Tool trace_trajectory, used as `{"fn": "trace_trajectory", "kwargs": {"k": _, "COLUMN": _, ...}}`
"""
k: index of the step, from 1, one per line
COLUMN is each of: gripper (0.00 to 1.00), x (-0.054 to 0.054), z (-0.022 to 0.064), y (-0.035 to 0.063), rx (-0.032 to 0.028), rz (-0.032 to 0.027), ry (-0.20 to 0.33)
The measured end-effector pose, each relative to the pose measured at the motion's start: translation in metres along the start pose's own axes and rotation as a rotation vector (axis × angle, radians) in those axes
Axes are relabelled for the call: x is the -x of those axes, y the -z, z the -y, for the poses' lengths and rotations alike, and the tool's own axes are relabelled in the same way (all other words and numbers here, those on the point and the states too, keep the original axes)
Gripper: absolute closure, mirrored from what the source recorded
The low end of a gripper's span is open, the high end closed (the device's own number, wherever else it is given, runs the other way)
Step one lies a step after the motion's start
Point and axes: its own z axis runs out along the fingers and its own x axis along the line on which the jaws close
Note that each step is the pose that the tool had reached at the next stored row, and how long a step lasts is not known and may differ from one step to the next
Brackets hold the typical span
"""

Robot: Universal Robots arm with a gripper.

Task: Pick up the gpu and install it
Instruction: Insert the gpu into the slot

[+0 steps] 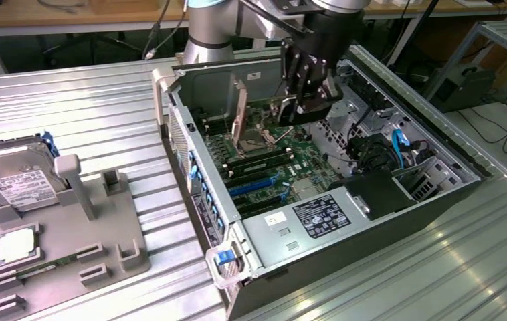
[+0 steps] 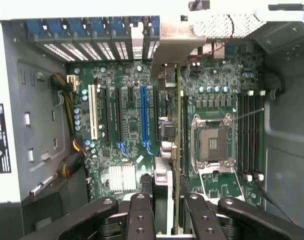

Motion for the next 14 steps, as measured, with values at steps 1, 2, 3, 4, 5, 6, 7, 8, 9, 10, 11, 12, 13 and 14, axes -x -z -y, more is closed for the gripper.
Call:
{"fn": "trace_trajectory", "kwargs": {"k": 1, "gripper": 0.71, "x": 0.000, "z": -0.0018, "y": -0.0014, "rx": 0.0002, "rz": -0.0001, "ry": 0.001}}
{"fn": "trace_trajectory", "kwargs": {"k": 2, "gripper": 0.71, "x": 0.000, "z": -0.0034, "y": -0.0027, "rx": 0.0004, "rz": 0.0001, "ry": 0.004}}
{"fn": "trace_trajectory", "kwargs": {"k": 3, "gripper": 0.71, "x": -0.001, "z": -0.0035, "y": -0.0043, "rx": 0.0005, "rz": 0.0002, "ry": 0.006}}
{"fn": "trace_trajectory", "kwargs": {"k": 4, "gripper": 0.71, "x": -0.003, "z": -0.0036, "y": -0.0051, "rx": 0.0008, "rz": -0.0001, "ry": 0.006}}
{"fn": "trace_trajectory", "kwargs": {"k": 5, "gripper": 0.71, "x": -0.004, "z": -0.0036, "y": -0.0063, "rx": 0.0008, "rz": 0.0003, "ry": 0.006}}
{"fn": "trace_trajectory", "kwargs": {"k": 6, "gripper": 0.71, "x": -0.006, "z": -0.0036, "y": -0.0069, "rx": 0.0009, "rz": 0.0002, "ry": 0.006}}
{"fn": "trace_trajectory", "kwargs": {"k": 7, "gripper": 0.71, "x": -0.007, "z": -0.0036, "y": -0.0078, "rx": 0.0009, "rz": 0.0003, "ry": 0.006}}
{"fn": "trace_trajectory", "kwargs": {"k": 8, "gripper": 0.71, "x": -0.008, "z": -0.0037, "y": -0.0091, "rx": 0.0008, "rz": 0.0004, "ry": 0.006}}
{"fn": "trace_trajectory", "kwargs": {"k": 9, "gripper": 0.71, "x": -0.008, "z": -0.0042, "y": -0.0102, "rx": 0.0007, "rz": 0.0005, "ry": 0.006}}
{"fn": "trace_trajectory", "kwargs": {"k": 10, "gripper": 0.71, "x": -0.008, "z": -0.0054, "y": -0.0112, "rx": 0.0008, "rz": 0.0007, "ry": 0.006}}
{"fn": "trace_trajectory", "kwargs": {"k": 11, "gripper": 0.71, "x": -0.008, "z": -0.0067, "y": -0.0126, "rx": 0.0008, "rz": 0.0010, "ry": 0.006}}
{"fn": "trace_trajectory", "kwargs": {"k": 12, "gripper": 0.71, "x": -0.008, "z": -0.0095, "y": -0.0145, "rx": 0.0008, "rz": 0.0011, "ry": 0.006}}
{"fn": "trace_trajectory", "kwargs": {"k": 13, "gripper": 0.71, "x": -0.008, "z": -0.0123, "y": -0.0163, "rx": 0.0008, "rz": 0.0011, "ry": 0.006}}
{"fn": "trace_trajectory", "kwargs": {"k": 14, "gripper": 0.71, "x": -0.008, "z": -0.0137, "y": -0.0189, "rx": 0.0008, "rz": 0.0013, "ry": 0.006}}
